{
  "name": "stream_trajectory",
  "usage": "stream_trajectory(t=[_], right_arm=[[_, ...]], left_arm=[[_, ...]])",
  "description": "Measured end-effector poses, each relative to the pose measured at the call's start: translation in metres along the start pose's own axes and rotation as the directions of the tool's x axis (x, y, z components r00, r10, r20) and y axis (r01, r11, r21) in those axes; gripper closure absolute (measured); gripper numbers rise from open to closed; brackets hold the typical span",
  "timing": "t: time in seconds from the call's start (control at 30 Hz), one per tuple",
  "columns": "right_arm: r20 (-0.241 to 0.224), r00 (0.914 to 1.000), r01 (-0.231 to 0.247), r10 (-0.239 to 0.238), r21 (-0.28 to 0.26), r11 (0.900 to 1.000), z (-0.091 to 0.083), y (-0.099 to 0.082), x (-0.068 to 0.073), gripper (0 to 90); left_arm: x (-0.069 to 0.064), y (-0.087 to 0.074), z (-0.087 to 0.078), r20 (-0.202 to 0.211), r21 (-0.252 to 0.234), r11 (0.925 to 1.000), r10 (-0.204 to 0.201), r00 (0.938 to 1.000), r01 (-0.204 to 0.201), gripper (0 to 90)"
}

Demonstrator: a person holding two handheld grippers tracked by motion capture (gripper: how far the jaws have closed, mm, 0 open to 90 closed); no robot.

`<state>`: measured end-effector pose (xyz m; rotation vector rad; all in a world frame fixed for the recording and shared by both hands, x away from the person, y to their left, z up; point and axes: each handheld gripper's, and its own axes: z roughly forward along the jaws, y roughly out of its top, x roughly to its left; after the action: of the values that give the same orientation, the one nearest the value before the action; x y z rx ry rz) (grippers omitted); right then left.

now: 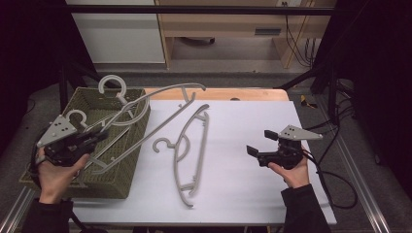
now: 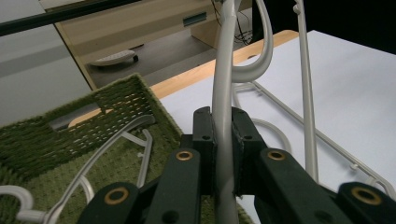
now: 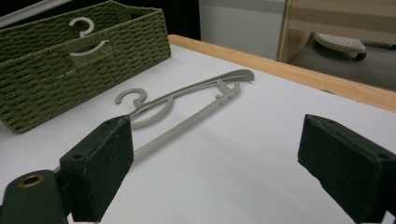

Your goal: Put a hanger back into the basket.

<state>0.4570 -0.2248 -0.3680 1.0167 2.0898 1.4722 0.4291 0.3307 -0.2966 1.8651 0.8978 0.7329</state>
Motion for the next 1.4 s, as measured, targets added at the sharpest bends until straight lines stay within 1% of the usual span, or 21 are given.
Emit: stream_trajectory(t=[0.13,0.27,0.37,0.47,0.57,0.67,0.7,0.73,0.87,0.93,1.0,1.03,1.17,1.23,1.4], right_arm=[[0.004,1.0000,0.003,-0.003,0.006,1.0000,0.002,0.000,0.001,10.0],[-0.001,1.0000,0.004,-0.004,0.009,1.0000,0.002,-0.001,0.001,9.9],[0.003,1.0000,0.009,-0.009,0.010,0.9999,0.002,-0.001,0.001,9.9],[0.003,0.9999,0.010,-0.010,0.011,0.9999,0.002,-0.001,0.001,9.9],[0.003,1.0000,0.008,-0.008,0.011,0.9999,0.003,-0.001,0.001,9.9],[0.005,1.0000,0.007,-0.007,0.014,0.9999,0.003,-0.001,0.001,9.9],[0.006,1.0000,0.006,-0.006,0.015,0.9999,0.003,-0.001,0.001,9.9],[0.005,0.9999,0.011,-0.011,0.015,0.9998,0.003,-0.001,0.001,9.9],[0.007,1.0000,0.005,-0.005,0.020,0.9998,0.004,-0.002,0.001,9.9],[0.008,1.0000,0.004,-0.004,0.020,0.9998,0.005,-0.003,0.000,9.9],[0.009,1.0000,0.004,-0.004,0.022,0.9997,0.005,-0.003,0.000,9.9],[0.009,1.0000,0.004,-0.005,0.022,0.9997,0.005,-0.003,0.000,9.9],[0.005,0.9999,0.009,-0.009,0.028,0.9996,0.006,-0.003,0.000,9.9],[0.008,1.0000,0.005,-0.005,0.030,0.9995,0.007,-0.003,0.000,9.9],[0.005,1.0000,0.007,-0.007,0.032,0.9995,0.006,-0.004,0.000,9.9]], left_arm=[[0.017,0.004,-0.004,-0.021,-0.005,1.0000,-0.006,0.9998,0.006,82.3],[0.033,0.007,-0.006,-0.053,0.001,0.9999,-0.014,0.9985,0.014,82.2],[0.045,0.008,-0.007,-0.079,0.013,0.9999,-0.006,0.9969,0.007,82.2],[0.055,0.006,-0.005,-0.096,0.023,0.9997,0.002,0.9954,0.000,82.2],[0.068,0.001,-0.002,-0.111,0.041,0.9992,0.002,0.9938,0.003,82.2],[0.081,-0.008,0.000,-0.125,0.058,0.9982,-0.009,0.9921,0.017,82.2],[0.084,-0.010,0.000,-0.130,0.061,0.9978,-0.019,0.9914,0.027,82.1],[0.087,-0.013,0.000,-0.134,0.064,0.9974,-0.024,0.9907,0.032,82.2],[0.100,-0.026,-0.002,-0.143,0.072,0.9961,-0.040,0.9888,0.051,82.2],[0.105,-0.032,-0.004,-0.151,0.074,0.9952,-0.053,0.9871,0.065,82.1],[0.109,-0.037,-0.005,-0.156,0.078,0.9945,-0.057,0.9862,0.069,82.1],[0.111,-0.039,-0.007,-0.156,0.087,0.9938,-0.055,0.9863,0.069,82.1],[0.117,-0.047,-0.010,-0.166,0.099,0.9920,-0.061,0.9843,0.078,82.1],[0.121,-0.050,-0.012,-0.171,0.106,0.9914,-0.058,0.9835,0.077,82.1],[0.129,-0.059,-0.016,-0.190,0.111,0.9882,-0.083,0.9782,0.106,82.1]])
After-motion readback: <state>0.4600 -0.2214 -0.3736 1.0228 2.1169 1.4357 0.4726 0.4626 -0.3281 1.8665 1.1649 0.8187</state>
